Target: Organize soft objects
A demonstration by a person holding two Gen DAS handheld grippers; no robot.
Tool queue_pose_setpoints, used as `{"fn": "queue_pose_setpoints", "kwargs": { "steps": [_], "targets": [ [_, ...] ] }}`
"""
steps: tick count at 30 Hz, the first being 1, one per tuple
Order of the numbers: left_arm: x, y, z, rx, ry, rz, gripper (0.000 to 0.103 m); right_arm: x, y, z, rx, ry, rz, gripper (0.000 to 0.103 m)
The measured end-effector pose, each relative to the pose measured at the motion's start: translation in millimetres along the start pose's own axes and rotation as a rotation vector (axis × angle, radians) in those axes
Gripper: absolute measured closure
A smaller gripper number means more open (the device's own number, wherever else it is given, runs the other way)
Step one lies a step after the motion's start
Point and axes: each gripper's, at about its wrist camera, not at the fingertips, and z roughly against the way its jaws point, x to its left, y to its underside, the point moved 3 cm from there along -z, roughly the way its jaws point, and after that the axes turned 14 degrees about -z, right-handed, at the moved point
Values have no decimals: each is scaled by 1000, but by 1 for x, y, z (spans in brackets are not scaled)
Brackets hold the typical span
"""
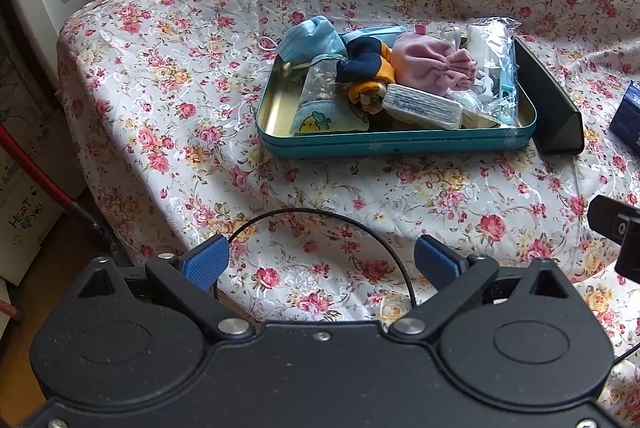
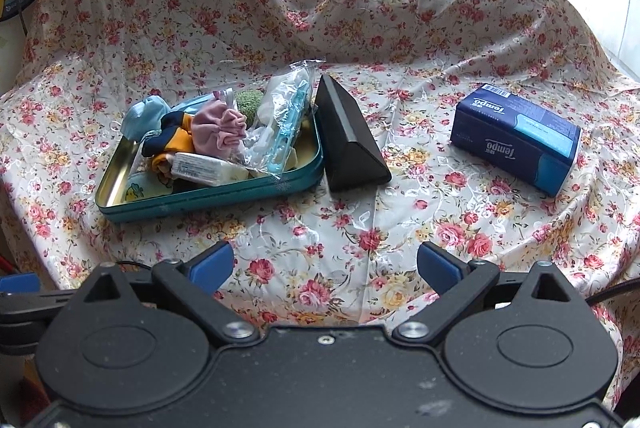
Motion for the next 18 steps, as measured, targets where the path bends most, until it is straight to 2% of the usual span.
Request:
{"fn": "queue_pose_setpoints", "kwargs": {
  "steps": [18],
  "targets": [
    [0,0,0,-6,2,-1,6,-2,2,-3,10,0,-6,3]
  ]
}}
